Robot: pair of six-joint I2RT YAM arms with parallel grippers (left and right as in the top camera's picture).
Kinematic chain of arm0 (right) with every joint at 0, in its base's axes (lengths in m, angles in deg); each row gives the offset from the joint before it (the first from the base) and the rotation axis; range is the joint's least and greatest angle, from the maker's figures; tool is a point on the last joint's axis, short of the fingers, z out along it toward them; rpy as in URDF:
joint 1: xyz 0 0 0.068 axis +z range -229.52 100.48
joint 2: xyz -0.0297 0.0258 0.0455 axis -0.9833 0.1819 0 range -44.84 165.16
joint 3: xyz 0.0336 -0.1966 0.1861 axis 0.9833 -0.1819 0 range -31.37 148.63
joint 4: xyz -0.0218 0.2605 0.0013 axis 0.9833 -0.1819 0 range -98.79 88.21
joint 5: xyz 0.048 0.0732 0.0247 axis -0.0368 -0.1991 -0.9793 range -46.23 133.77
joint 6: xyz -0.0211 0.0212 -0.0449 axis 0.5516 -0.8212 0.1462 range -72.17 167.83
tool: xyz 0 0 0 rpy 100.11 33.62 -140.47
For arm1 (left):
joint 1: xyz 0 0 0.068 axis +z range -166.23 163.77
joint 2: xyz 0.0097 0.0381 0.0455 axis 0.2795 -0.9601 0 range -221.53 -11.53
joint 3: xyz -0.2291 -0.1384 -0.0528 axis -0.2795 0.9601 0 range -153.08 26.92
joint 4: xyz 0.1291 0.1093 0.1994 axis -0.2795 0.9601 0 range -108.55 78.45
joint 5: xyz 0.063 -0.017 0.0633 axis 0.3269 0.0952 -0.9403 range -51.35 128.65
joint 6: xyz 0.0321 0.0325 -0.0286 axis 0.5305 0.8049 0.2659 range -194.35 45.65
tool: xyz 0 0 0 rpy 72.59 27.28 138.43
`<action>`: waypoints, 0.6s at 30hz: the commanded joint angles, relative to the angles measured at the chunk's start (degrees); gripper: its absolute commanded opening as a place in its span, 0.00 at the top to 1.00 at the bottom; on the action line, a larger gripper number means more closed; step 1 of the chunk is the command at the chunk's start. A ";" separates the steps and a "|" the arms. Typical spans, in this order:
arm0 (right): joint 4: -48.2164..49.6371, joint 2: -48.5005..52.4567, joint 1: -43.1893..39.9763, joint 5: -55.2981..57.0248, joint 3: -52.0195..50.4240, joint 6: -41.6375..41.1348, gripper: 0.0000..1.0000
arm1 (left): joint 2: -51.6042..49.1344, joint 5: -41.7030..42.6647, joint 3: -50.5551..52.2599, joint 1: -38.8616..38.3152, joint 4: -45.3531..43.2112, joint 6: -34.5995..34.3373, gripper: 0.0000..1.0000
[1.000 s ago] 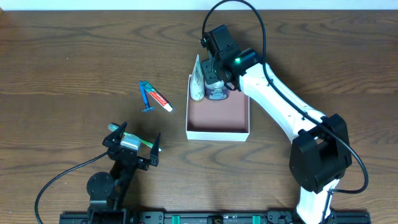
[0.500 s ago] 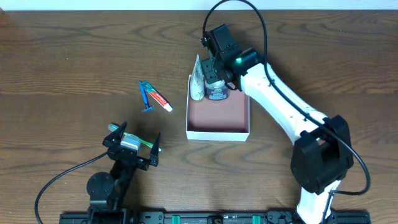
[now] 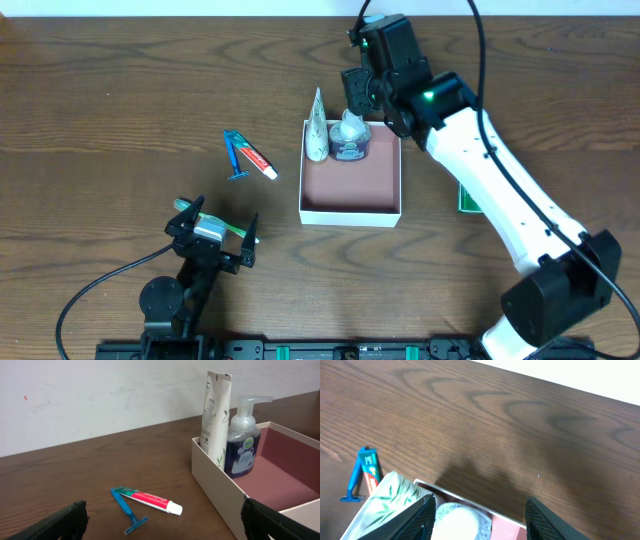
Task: Pack container
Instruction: 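Move the right gripper to the green Dettol soap bar and grasp it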
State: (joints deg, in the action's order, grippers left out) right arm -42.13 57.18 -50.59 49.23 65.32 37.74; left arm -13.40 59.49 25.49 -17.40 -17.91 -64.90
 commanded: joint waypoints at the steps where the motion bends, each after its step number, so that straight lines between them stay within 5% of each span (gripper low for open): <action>1: -1.77 -3.15 -0.83 0.83 0.72 -0.24 0.41 | 0.09 0.61 1.20 0.35 1.86 0.76 0.02; 18: -15.45 -9.62 -5.99 0.94 0.72 -6.08 0.37 | 0.09 0.59 1.20 0.35 1.86 0.76 0.02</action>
State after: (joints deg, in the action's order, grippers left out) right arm -56.16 48.65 -56.05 48.90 65.32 35.25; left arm -13.40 59.47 25.49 -17.40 -17.91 -64.90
